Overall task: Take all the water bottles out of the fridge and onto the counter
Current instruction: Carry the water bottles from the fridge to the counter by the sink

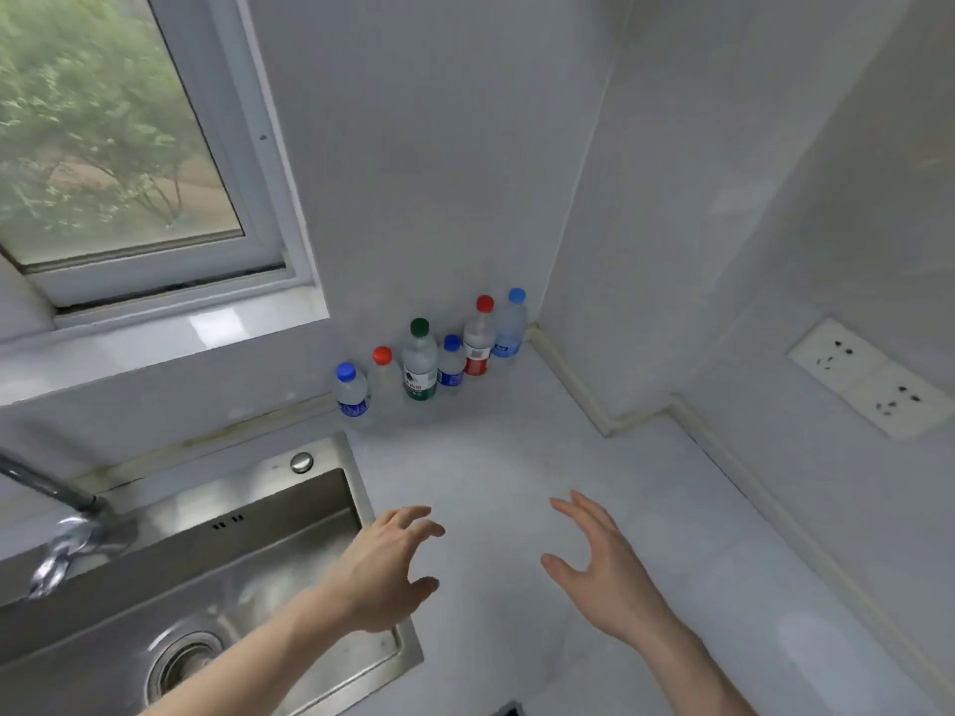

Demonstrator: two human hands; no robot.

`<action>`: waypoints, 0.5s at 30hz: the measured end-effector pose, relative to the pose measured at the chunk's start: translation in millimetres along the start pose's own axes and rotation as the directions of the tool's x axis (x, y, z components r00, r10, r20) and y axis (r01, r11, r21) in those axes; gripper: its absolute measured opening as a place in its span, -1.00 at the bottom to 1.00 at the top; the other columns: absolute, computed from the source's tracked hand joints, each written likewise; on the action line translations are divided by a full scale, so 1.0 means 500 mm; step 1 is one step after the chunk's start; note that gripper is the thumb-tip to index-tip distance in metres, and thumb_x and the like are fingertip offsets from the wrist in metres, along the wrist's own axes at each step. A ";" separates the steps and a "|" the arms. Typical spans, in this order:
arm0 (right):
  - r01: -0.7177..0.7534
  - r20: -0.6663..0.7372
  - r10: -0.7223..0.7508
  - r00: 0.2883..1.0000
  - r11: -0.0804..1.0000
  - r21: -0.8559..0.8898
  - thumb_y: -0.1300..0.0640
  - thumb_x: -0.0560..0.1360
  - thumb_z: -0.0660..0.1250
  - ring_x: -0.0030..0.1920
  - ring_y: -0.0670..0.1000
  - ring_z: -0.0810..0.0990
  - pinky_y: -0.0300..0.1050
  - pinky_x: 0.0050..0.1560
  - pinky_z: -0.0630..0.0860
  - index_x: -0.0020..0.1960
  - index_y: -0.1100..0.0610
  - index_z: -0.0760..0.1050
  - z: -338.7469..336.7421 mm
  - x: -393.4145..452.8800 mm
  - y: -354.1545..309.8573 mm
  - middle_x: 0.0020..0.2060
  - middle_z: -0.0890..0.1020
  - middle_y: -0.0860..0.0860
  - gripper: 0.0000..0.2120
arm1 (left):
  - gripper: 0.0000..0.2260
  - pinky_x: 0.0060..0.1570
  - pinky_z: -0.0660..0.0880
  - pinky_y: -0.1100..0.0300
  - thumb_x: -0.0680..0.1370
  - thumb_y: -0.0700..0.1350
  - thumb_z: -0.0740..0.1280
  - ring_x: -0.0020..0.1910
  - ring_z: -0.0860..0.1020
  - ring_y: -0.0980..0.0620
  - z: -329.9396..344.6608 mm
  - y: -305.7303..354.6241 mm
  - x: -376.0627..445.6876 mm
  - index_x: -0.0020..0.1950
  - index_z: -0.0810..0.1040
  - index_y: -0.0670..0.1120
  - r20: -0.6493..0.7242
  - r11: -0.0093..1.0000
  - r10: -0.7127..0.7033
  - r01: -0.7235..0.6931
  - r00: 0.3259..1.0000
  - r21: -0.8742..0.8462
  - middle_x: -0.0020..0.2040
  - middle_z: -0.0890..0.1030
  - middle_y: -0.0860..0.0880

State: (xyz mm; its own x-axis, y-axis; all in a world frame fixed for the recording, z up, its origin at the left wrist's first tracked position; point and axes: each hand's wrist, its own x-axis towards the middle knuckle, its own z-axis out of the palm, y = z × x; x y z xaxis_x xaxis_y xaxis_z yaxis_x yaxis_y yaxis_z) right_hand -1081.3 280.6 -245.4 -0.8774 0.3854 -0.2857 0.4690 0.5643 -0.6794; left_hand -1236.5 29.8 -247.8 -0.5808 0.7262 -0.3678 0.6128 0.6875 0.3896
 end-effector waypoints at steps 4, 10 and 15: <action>-0.133 -0.065 0.135 0.989 0.990 0.039 -0.02 0.61 0.41 0.51 -0.34 0.15 -0.38 0.41 0.12 0.58 -0.21 0.28 0.004 -0.121 0.025 0.62 0.13 -0.28 -0.40 | -0.48 0.53 0.19 0.17 0.60 0.17 0.34 0.59 0.20 0.05 0.022 0.018 -0.023 0.54 0.32 0.17 0.000 0.998 0.062 -0.062 0.998 -0.020 0.63 0.20 0.12; -0.286 -0.217 0.302 0.928 0.953 0.100 -0.02 0.61 0.40 0.59 -0.25 0.14 -0.42 0.44 0.03 0.60 -0.19 0.27 0.036 -0.292 0.013 0.63 0.13 -0.23 -0.39 | -0.49 0.47 0.28 0.16 0.59 0.19 0.35 0.54 0.27 0.08 0.021 0.073 -0.044 0.52 0.33 0.21 0.025 0.959 0.283 -0.282 0.959 -0.036 0.59 0.25 0.19; -0.359 -0.367 0.412 0.834 0.910 0.207 -0.02 0.60 0.42 0.57 -0.27 0.17 -0.39 0.47 0.06 0.58 -0.20 0.29 0.077 -0.451 -0.022 0.62 0.16 -0.25 -0.40 | -0.51 0.45 0.29 0.17 0.59 0.17 0.36 0.53 0.29 0.09 0.026 0.131 -0.076 0.51 0.34 0.22 0.062 0.879 0.478 -0.476 0.876 -0.033 0.57 0.26 0.23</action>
State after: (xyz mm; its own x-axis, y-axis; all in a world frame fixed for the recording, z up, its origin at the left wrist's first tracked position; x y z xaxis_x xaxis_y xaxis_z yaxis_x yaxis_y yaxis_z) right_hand -892.5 159.5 -199.5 -0.5014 0.8218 -0.2705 0.7209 0.2240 -0.6558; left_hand -1167.3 47.1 -219.4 -0.1830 0.9648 -0.1887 0.7972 0.2579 0.5458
